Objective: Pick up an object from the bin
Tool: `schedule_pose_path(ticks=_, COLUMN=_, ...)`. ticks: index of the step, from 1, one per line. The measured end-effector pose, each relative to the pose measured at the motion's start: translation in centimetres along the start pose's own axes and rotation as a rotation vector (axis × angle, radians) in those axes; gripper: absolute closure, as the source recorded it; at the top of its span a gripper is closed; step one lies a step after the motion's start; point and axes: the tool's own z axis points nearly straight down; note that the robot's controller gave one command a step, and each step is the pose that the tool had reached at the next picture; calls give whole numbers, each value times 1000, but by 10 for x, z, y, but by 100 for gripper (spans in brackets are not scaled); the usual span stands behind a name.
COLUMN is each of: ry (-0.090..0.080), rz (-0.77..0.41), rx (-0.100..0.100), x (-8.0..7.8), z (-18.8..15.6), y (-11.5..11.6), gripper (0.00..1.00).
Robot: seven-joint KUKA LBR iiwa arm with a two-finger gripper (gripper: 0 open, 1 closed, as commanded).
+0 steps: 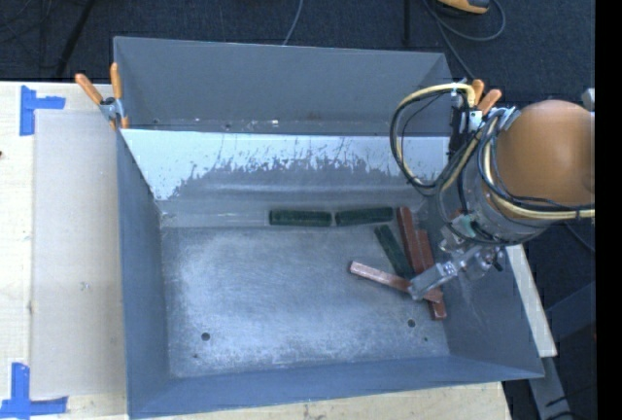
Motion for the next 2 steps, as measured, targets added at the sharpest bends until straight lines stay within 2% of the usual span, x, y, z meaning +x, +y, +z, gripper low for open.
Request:
schedule_pose_path(ticks=1, ry=-9, rz=58, rx=2, x=-1, z=80, y=-30, gripper=0)
schedule_pose_path(ticks=2, ry=-7, rz=59, rx=2, x=0, z=78, y=-29, gripper=100)
